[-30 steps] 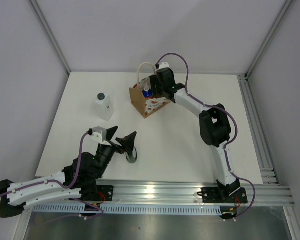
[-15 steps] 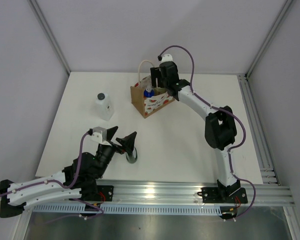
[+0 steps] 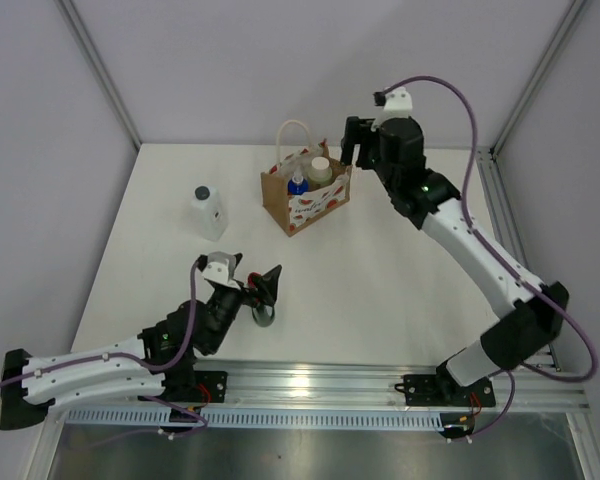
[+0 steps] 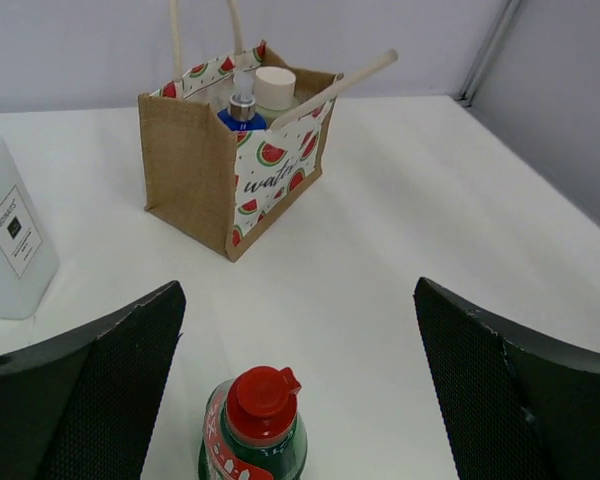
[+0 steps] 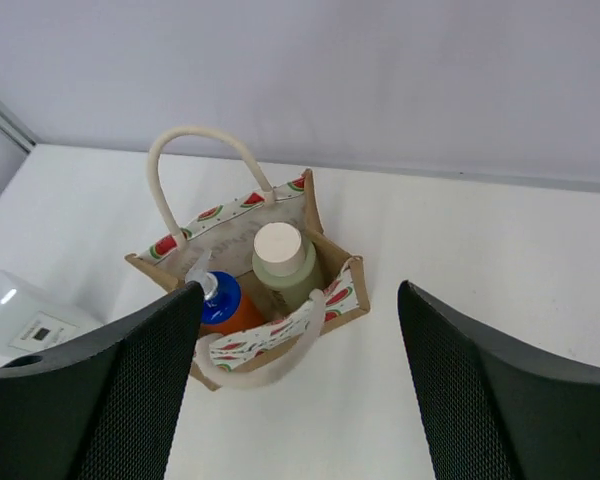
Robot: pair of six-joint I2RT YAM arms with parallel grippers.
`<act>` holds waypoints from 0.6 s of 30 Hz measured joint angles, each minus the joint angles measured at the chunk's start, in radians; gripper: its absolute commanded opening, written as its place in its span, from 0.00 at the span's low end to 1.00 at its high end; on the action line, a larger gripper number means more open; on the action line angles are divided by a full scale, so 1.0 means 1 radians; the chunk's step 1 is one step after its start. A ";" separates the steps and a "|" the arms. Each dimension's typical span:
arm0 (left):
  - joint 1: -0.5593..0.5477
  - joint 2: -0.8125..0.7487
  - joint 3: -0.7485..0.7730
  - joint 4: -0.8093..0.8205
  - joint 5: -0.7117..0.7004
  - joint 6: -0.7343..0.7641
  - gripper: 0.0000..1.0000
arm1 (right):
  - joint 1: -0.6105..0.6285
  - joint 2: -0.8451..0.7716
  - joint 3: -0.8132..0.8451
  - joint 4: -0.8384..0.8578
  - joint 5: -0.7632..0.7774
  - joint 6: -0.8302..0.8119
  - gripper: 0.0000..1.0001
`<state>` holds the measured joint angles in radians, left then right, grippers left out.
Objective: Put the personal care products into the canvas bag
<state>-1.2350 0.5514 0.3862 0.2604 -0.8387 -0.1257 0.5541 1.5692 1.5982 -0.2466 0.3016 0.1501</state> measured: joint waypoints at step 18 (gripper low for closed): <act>0.010 0.155 0.085 -0.110 -0.048 -0.065 1.00 | 0.079 -0.524 -0.971 0.248 -0.166 0.286 0.81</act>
<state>-1.2251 0.7063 0.4713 0.1501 -0.8867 -0.1905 0.6331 1.0451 0.6270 0.0013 0.1356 0.4362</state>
